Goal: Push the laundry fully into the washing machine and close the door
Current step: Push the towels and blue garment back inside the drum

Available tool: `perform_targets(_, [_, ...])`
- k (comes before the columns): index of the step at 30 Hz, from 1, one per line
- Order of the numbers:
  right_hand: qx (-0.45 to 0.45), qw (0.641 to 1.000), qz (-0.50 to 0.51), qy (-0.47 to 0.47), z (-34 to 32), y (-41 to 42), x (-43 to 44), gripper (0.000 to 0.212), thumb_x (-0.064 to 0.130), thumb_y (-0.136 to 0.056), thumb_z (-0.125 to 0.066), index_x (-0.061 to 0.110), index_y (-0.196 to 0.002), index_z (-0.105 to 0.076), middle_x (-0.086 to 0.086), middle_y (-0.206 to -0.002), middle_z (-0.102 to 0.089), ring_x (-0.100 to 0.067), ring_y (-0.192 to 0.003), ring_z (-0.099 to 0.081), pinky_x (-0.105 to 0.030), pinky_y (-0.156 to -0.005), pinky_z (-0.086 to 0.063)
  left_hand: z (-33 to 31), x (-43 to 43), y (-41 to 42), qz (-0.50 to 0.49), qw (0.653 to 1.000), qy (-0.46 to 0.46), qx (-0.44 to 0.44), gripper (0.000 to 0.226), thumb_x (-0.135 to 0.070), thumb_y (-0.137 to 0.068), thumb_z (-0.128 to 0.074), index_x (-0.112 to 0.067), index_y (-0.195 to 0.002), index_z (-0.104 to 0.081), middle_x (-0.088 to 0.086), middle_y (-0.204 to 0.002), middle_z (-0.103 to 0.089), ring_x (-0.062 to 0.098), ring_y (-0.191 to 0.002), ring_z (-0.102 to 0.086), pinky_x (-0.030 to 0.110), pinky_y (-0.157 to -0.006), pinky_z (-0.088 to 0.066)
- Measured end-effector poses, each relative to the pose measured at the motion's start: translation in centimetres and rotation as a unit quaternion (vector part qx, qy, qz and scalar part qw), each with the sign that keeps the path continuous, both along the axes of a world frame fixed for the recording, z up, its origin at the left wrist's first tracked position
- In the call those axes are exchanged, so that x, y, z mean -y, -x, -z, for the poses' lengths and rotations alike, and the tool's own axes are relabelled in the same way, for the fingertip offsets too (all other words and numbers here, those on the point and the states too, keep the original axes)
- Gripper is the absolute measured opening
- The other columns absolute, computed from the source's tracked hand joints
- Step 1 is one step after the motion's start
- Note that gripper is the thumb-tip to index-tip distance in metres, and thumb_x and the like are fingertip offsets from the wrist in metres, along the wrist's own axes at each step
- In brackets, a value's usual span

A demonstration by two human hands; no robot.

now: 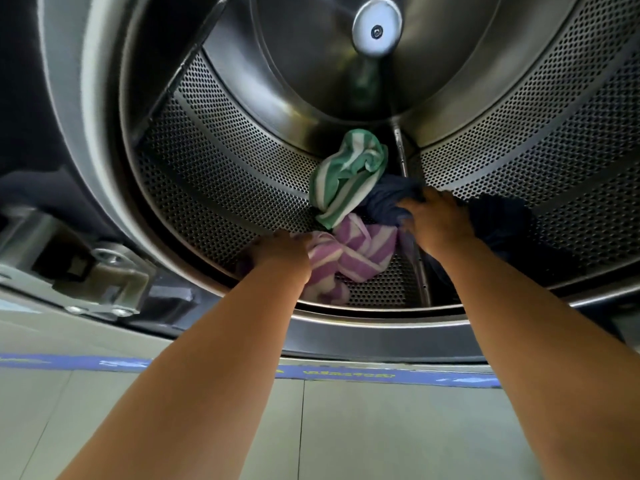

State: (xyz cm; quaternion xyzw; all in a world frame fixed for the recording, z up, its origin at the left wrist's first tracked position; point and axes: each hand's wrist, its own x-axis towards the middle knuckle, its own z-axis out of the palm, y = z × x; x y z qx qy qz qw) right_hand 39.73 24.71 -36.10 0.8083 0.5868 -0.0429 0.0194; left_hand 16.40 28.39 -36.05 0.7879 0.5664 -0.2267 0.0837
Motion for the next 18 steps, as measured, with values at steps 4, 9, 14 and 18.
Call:
perform_targets(4, [0.112,0.986,-0.002,-0.122,-1.3,-0.4,0.4,0.033,0.007,-0.088,-0.050,0.009,-0.120,-0.056,-0.026,-0.110,-0.058,-0.043,-0.104,-0.052,-0.049,-0.083,-0.044,-0.3,0.2,-0.2,0.011,1.000,-0.017,-0.012,0.059,-0.011,-0.093,-0.041,-0.038,-0.145,-0.031,0.013,-0.135,-0.046,0.040,-0.129,-0.042,0.054,-0.092,-0.049])
perform_targets(9, [0.168,0.969,0.156,-0.095,-2.9,-1.8,2.2,0.041,0.016,-0.093,-0.047,0.012,-0.133,-0.045,-0.026,-0.135,-0.043,-0.039,-0.126,-0.036,-0.054,-0.104,-0.029,-0.5,0.1,-0.3,0.007,0.997,-0.083,0.002,0.043,-0.010,-0.096,-0.040,-0.023,-0.135,-0.053,0.009,-0.128,-0.056,0.032,-0.124,-0.052,0.045,-0.092,-0.052])
perform_targets(14, [0.100,0.979,0.176,0.042,-1.7,0.4,1.1,0.058,0.051,-0.092,-0.026,0.021,-0.138,-0.045,-0.014,-0.150,-0.035,-0.037,-0.140,-0.022,-0.066,-0.111,0.000,-0.8,0.3,-0.4,0.023,0.998,-0.052,0.039,0.062,-0.008,-0.092,-0.048,-0.037,-0.145,-0.033,0.009,-0.128,-0.048,0.034,-0.125,-0.046,0.046,-0.092,-0.051])
perform_targets(18, [0.110,0.977,0.027,-0.181,-1.5,3.4,-1.1,0.049,0.031,-0.081,-0.055,0.017,-0.128,-0.047,-0.015,-0.135,-0.048,-0.035,-0.128,-0.040,-0.065,-0.112,-0.013,0.0,0.1,-0.3,0.022,0.999,0.007,0.033,0.068,-0.017,-0.088,-0.055,-0.044,-0.144,-0.028,0.009,-0.128,-0.045,0.039,-0.126,-0.045,0.053,-0.091,-0.050])
